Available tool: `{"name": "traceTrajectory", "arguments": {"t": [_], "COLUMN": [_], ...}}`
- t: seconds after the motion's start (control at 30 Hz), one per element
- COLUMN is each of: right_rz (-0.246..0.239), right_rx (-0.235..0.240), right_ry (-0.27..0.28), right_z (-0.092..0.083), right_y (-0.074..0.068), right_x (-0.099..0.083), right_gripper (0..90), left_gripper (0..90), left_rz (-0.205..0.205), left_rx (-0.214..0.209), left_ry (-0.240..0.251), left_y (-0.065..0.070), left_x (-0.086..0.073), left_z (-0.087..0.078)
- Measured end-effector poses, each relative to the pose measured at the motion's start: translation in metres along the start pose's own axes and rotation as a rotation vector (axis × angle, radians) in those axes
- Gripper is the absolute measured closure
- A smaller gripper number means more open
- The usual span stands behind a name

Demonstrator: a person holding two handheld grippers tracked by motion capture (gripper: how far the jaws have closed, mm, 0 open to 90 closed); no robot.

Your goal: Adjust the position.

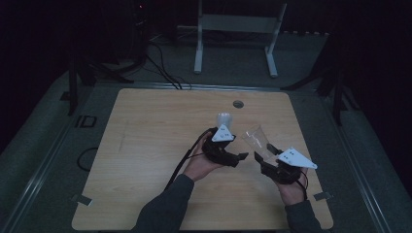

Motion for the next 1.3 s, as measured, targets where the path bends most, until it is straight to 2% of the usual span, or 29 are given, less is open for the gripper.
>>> {"name": "traceTrajectory", "arguments": {"t": [0.73, 1.0, 1.3], "right_rz": [-0.002, 0.001, 0.006], "right_rx": [-0.001, 0.005, 0.005], "right_ry": [0.049, 0.075, 0.09], "right_z": [-0.002, -0.001, 0.0], "right_y": [-0.005, -0.009, -0.01], "right_x": [0.006, 0.01, 0.012], "right_gripper": [41.8, 41.8, 41.8], "left_gripper": [23.2, 23.1, 23.1], "left_rz": [-0.104, -0.109, -0.142], "left_rx": [-0.085, -0.099, -0.132], "left_ry": [0.079, 0.094, 0.119], "left_y": [-0.001, 0.0, 0.002], "left_x": [0.012, 0.017, 0.02], "left_z": [0.0, -0.001, 0.0]}}
Point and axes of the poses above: each handheld gripper's, and its own axes: z roughly forward along the jaws, x roughly out of its top, y roughly to its right, the point moved 4 cm from there along z, roughly forward along the jaws, and after that the axes turned 3 degrees about -x, right-handed, at the moved point
